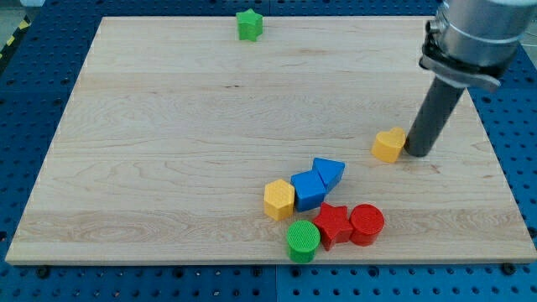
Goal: Move the yellow heart in between the blue triangle and red circle
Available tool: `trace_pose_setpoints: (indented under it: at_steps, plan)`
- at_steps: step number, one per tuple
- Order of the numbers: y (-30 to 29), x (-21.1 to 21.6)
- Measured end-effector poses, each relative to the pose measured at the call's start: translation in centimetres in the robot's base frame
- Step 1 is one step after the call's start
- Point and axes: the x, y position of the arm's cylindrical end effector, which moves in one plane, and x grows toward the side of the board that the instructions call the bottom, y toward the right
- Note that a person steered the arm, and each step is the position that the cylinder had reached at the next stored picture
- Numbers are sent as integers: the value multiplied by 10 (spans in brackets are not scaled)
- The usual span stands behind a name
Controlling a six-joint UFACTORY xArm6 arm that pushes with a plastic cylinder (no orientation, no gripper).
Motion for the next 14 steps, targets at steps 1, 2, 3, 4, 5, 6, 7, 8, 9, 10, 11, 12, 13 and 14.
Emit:
trace_pose_setpoints:
  at_steps: [1,2,3,4,5,6,7,8,9,10,11,12,13,14]
  plan:
    - [-3,7]
    - [12,-27]
    - [-6,-33]
    - [-43,-37]
    - [-59,-32]
    - [-60,-30]
    - [-60,-26]
    - [-62,-2]
    - [-63,17]
    - [-63,28]
    - [-63,30]
    - [-66,33]
    - [-69,39]
    - [-52,39]
